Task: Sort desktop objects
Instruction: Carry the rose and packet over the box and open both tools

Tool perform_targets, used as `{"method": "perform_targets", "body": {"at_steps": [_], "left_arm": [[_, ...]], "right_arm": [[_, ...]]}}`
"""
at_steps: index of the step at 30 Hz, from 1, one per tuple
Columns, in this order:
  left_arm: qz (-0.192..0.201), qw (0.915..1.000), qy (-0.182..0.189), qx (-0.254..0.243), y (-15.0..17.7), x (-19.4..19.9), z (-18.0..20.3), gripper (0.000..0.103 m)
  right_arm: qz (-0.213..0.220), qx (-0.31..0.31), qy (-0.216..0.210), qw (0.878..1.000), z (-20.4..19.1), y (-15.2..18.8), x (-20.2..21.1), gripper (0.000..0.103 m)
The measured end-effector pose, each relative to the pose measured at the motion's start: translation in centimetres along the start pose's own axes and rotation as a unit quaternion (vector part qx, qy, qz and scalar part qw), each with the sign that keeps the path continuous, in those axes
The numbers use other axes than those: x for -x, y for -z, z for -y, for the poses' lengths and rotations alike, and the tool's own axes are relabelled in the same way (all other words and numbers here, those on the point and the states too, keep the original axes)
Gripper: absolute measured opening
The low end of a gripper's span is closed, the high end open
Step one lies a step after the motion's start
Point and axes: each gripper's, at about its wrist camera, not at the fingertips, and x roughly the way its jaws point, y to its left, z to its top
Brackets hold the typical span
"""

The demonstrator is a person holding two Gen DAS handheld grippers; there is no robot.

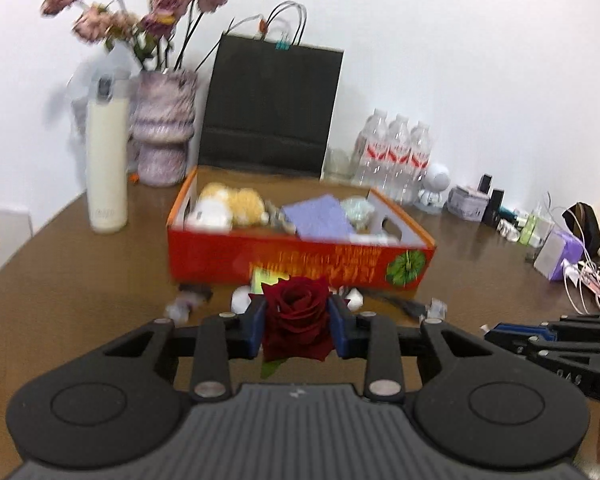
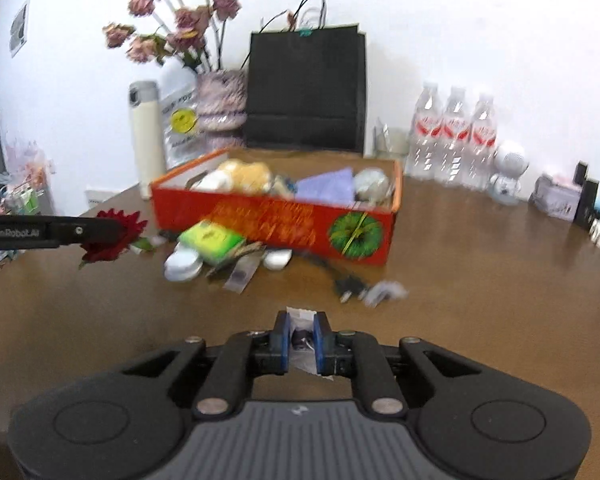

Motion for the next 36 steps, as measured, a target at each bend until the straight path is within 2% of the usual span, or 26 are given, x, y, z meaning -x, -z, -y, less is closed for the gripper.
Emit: {"method": "perform_targets", "body": {"at_steps": [3,6,8,12,14,16,18,20,22,24,27,29,30,32,35,36], "left_arm": [[0.011,0.9996,0.005,-0.025,-2.6,-1.9,-0.1,0.034],[0.015,0.9992,0.020,-0.030,-5.3,-4.7,-1.0,0.034],[0.011,0.9990,0.021,-0.037,-6.8,-7.4,-1.7,0.034],[-0.022,0.9987,0.014,-0.043,-9.8,-13.7,-3.2,0.034],[-0.043,0.9981,0.002,-0.045,-11.0,-17.5,-4.0,0.034],[-0.080,0.9959,-0.006,-0.042,-11.5,-21.1,-4.6,0.034],[-0.111,0.9934,0.000,-0.029,-11.4,-24.0,-5.2,0.034],[-0.135,0.9904,-0.015,-0.027,-11.0,-26.0,-5.5,0.034],[-0.151,0.9872,-0.034,-0.038,-10.5,-27.0,-5.4,0.035],[-0.155,0.9861,-0.041,-0.043,-10.4,-27.4,-5.3,0.037],[-0.156,0.9862,-0.046,-0.029,-11.2,-27.2,-5.4,0.053],[-0.154,0.9866,-0.046,-0.029,-11.9,-26.5,-5.5,0.061],[-0.153,0.9866,-0.048,-0.031,-12.4,-26.2,-5.4,0.065],[-0.152,0.9858,-0.061,-0.036,-13.2,-25.4,-5.5,0.076],[-0.178,0.9806,-0.079,-0.024,-14.2,-24.8,-6.5,0.079],[-0.189,0.9784,-0.083,-0.012,-14.4,-24.5,-6.9,0.080]], "right_arm": [[0.021,0.000,0.012,1.000,1.4,-2.4,-0.4,0.011],[0.043,-0.006,0.015,0.999,2.9,-5.5,-1.2,0.011],[0.054,-0.006,0.013,0.998,3.6,-7.8,-2.3,0.011],[0.061,-0.021,-0.011,0.998,5.1,-12.8,-6.2,0.011],[0.052,-0.047,-0.026,0.997,6.2,-15.3,-9.5,0.011],[0.030,-0.066,-0.033,0.997,7.2,-17.0,-13.2,0.011],[-0.005,-0.073,-0.027,0.997,7.9,-18.1,-17.5,0.011],[-0.060,-0.066,-0.007,0.996,8.1,-18.5,-21.9,0.011],[-0.118,-0.042,0.024,0.992,7.7,-19.0,-25.4,0.011],[-0.153,-0.016,0.059,0.986,7.3,-18.9,-28.5,0.011],[-0.200,-0.018,0.068,0.977,7.8,-18.6,-31.9,0.012],[-0.204,-0.018,0.071,0.976,7.6,-18.9,-32.2,0.020],[-0.204,-0.029,0.058,0.977,7.8,-19.1,-31.9,0.022],[-0.191,-0.059,0.042,0.979,8.5,-19.7,-30.6,0.033],[-0.189,-0.103,0.022,0.976,9.4,-20.6,-28.8,0.044],[-0.193,-0.115,0.013,0.974,9.6,-21.0,-28.5,0.044]]}}
